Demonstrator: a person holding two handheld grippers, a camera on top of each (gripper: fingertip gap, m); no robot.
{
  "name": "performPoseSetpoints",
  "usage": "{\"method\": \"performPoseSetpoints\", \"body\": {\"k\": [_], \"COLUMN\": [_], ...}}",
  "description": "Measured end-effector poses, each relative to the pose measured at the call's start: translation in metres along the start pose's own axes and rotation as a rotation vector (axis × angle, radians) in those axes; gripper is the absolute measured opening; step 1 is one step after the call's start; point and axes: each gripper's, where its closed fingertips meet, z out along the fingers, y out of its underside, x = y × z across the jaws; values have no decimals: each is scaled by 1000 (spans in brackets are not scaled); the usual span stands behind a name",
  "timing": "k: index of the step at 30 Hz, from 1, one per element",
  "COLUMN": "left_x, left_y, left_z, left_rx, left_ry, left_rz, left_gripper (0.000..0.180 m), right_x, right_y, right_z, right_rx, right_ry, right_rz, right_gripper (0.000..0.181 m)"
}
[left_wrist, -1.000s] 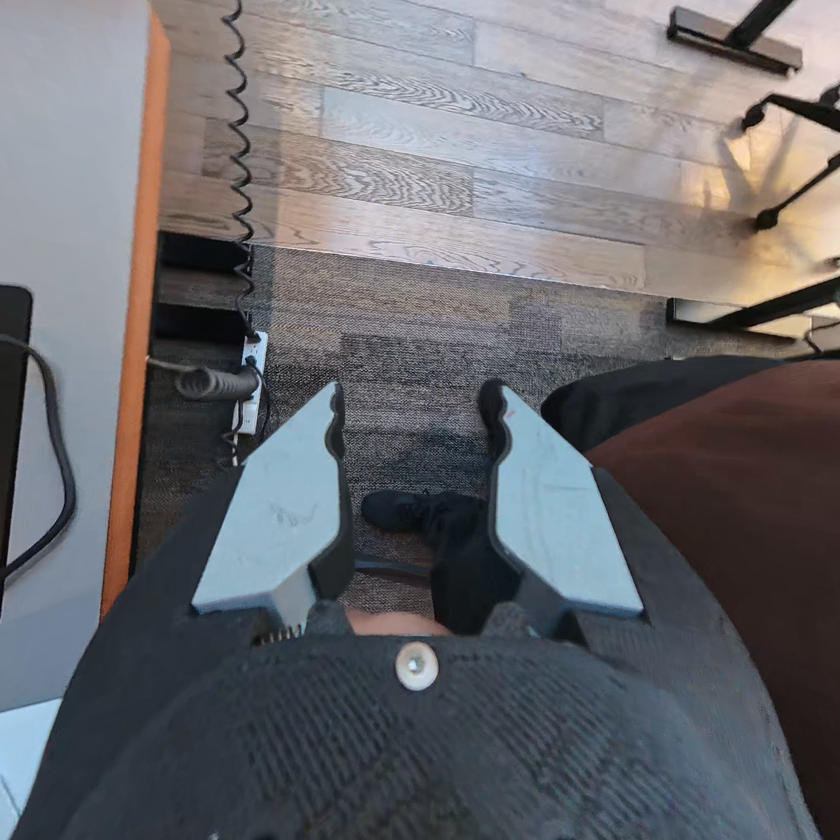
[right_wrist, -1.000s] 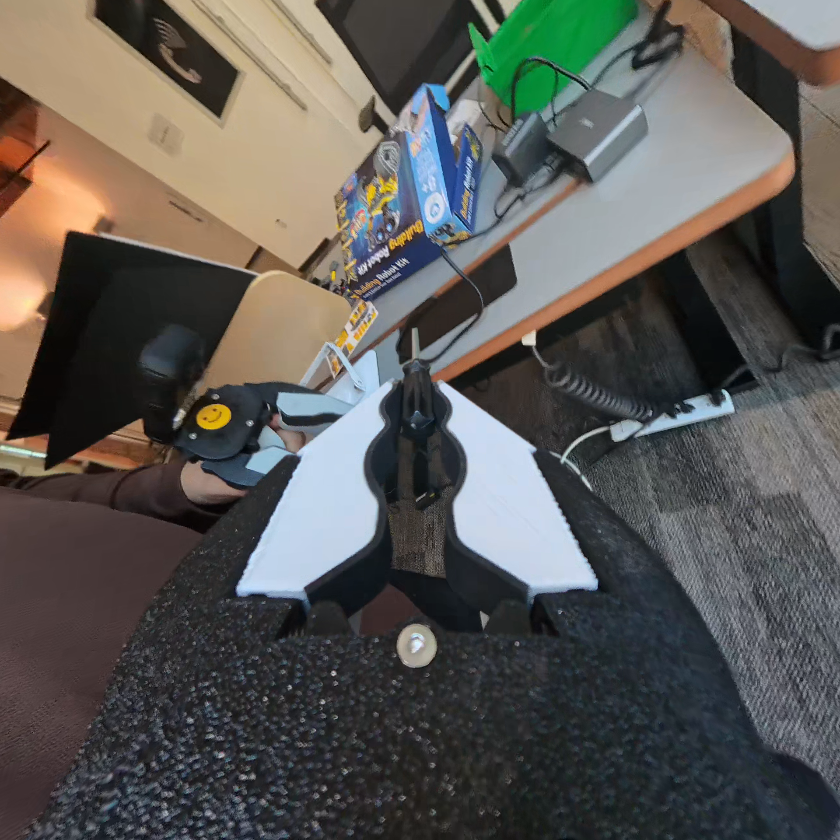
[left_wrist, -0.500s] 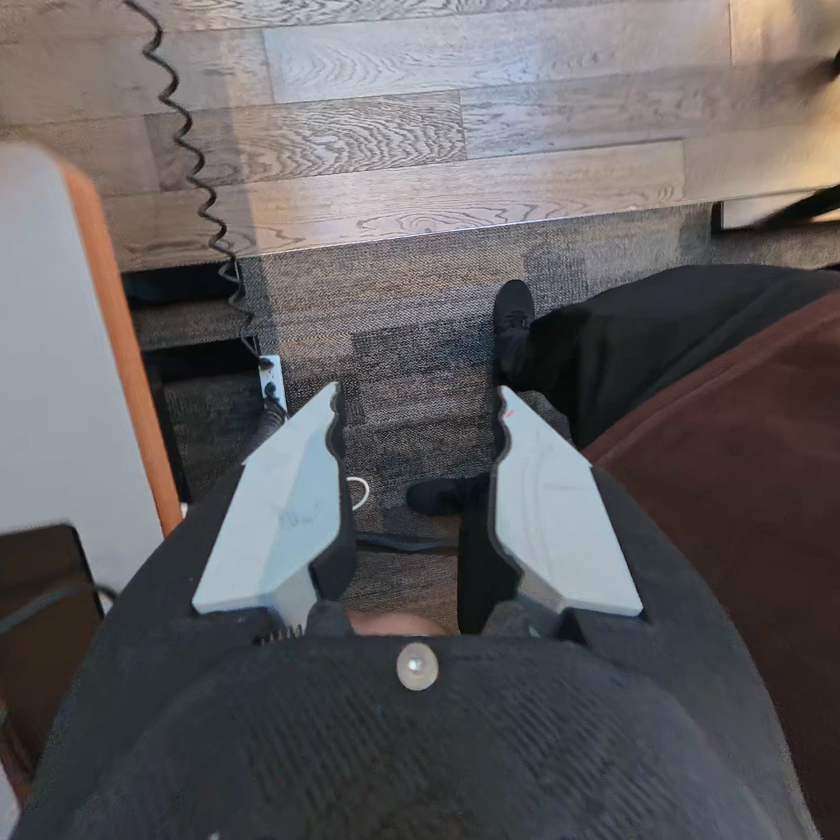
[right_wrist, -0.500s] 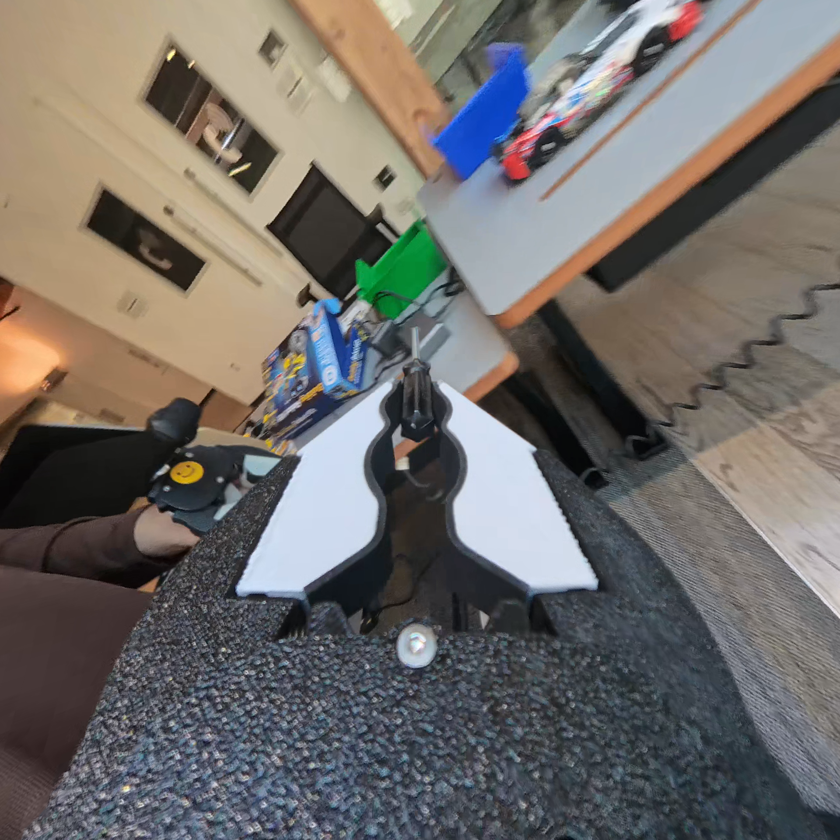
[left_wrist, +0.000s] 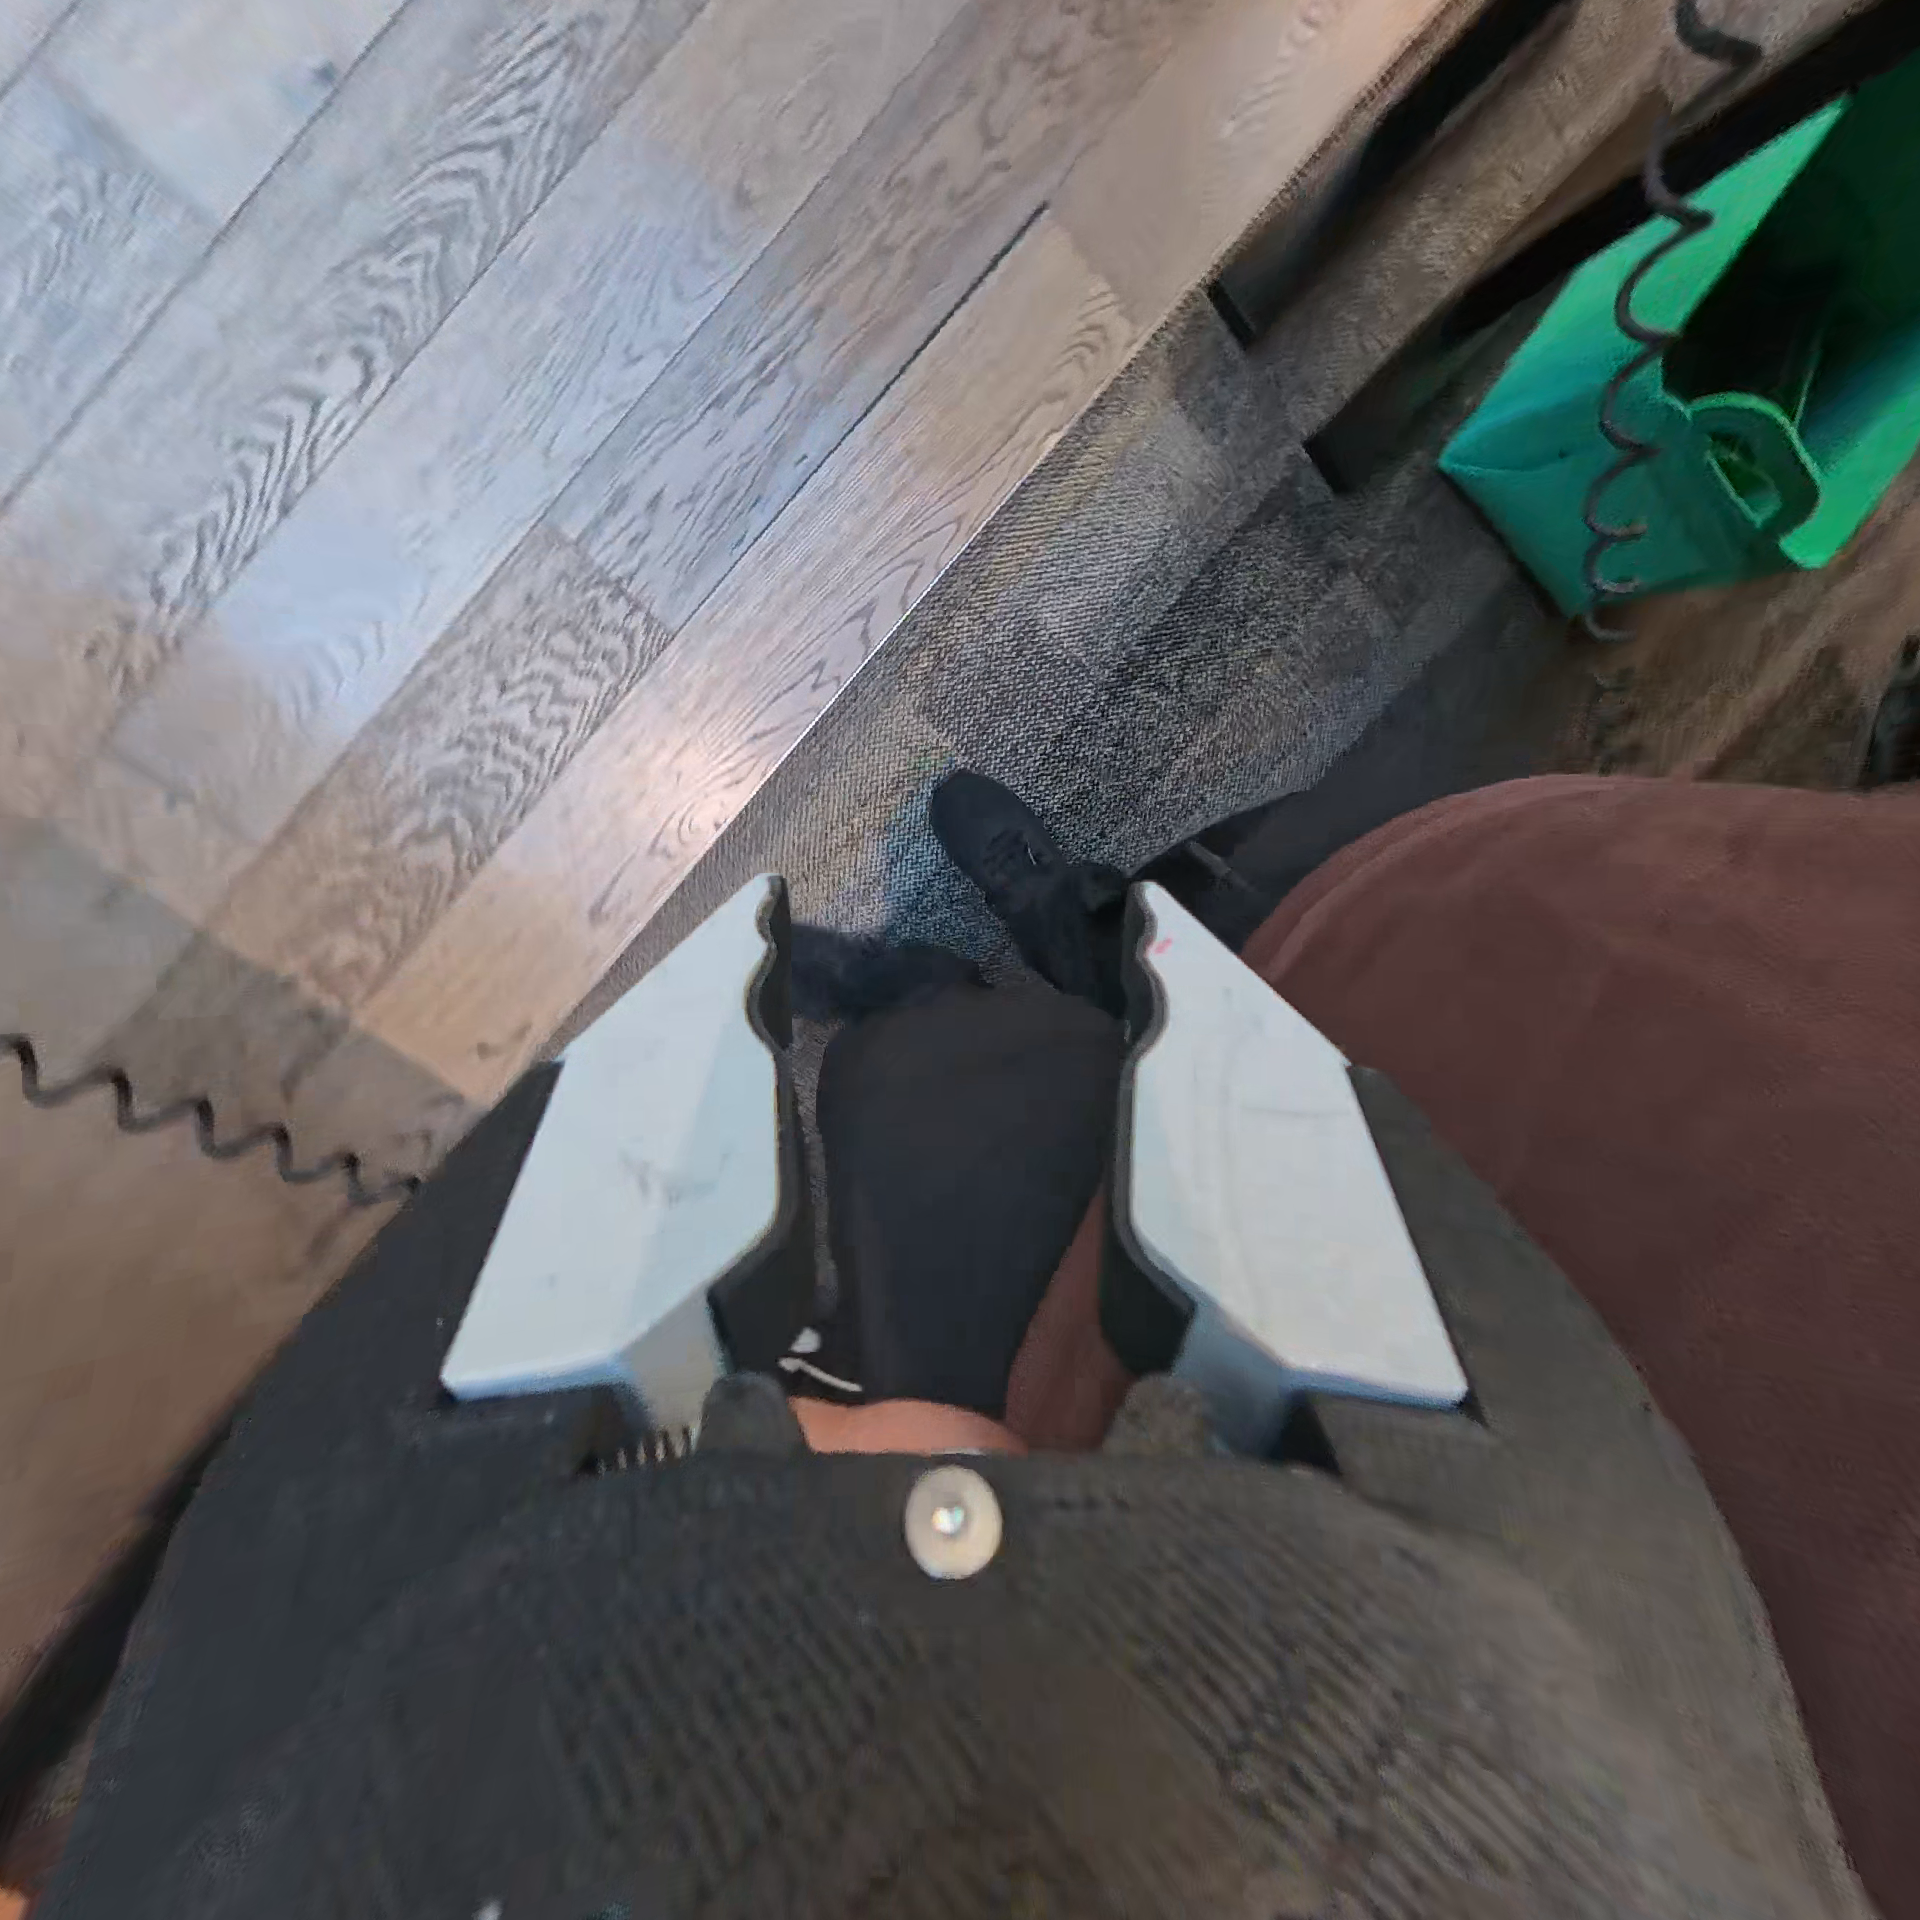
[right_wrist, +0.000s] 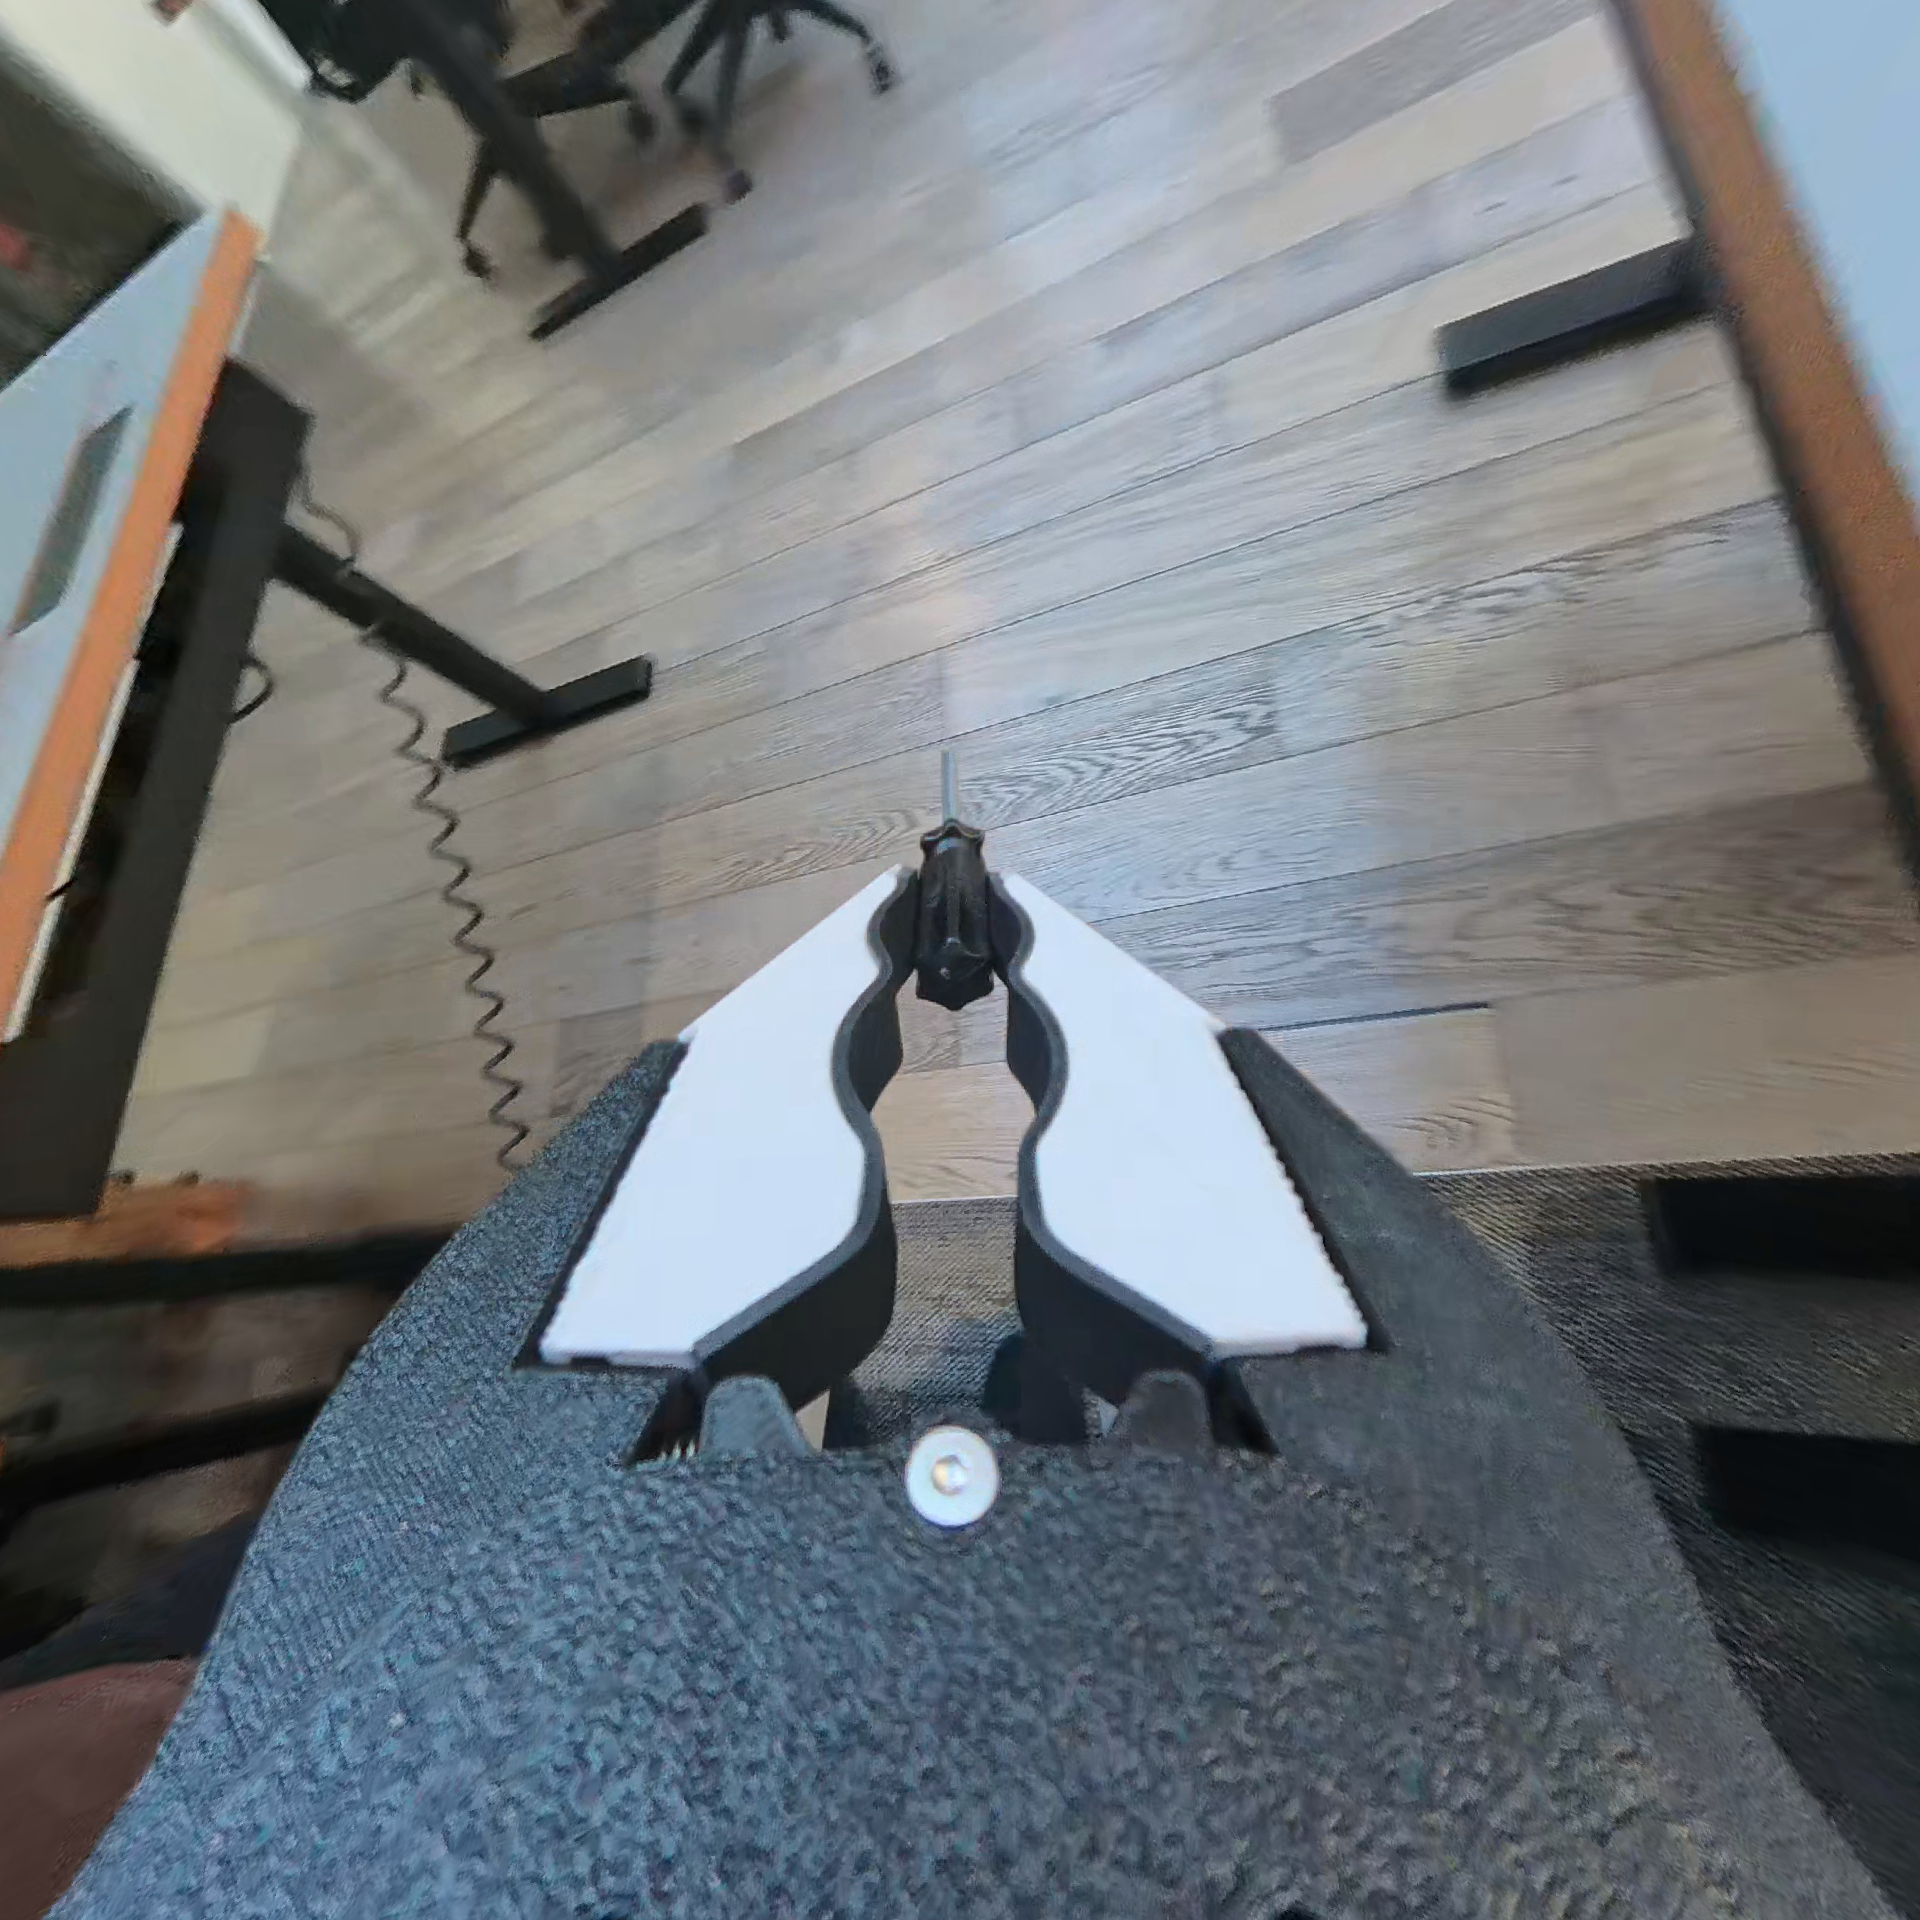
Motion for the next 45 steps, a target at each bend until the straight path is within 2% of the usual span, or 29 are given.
{"method": "performPoseSetpoints", "body": {"k": [3, 12, 15, 19, 24, 27, 31, 37, 40, 43, 45], "left_x": [2, -22, -30, -43, -35, -28, -24, 6, 23, 32, 34], "left_y": [-49, -212, -264, -329, -402, -426, -460, -533, -546, -552, -559], "left_z": [26, 80, 83, 99, 119, 139, 159, 163, 170, 178, 182], "left_rx": [-34, -14, 4, -6, 40, 3, -82, -101, -143, -185, -200], "left_ry": [71, 269, 337, 313, 296, 270, 154, 96, 111, 79, 51], "left_rz": [124, 394, 491, 638, 600, 529, 532, 488, 464, 562, 621], "left_gripper": [63, 63, 62, 62, 62, 61, 61, 60, 59, 59, 59], "right_x": [37, 108, 131, 164, 236, 296, 385, 501, 537, 556, 555], "right_y": [1, 19, -19, -60, -104, -141, -198, -266, -263, -220, -206], "right_z": [-9, -13, -25, -32, -26, -20, -13, -25, -16, 14, 21], "right_rx": [27, 93, 161, 211, 210, 227, 240, 237, 153, -40, -82], "right_ry": [82, 392, 472, 557, 630, 663, 677, 753, 784, 786, 791], "right_rz": [69, 426, 457, 468, 435, 408, 374, 292, 233, 233, 207], "right_gripper": [11, 11, 11, 11, 11, 11, 11, 11, 11, 11, 11]}}
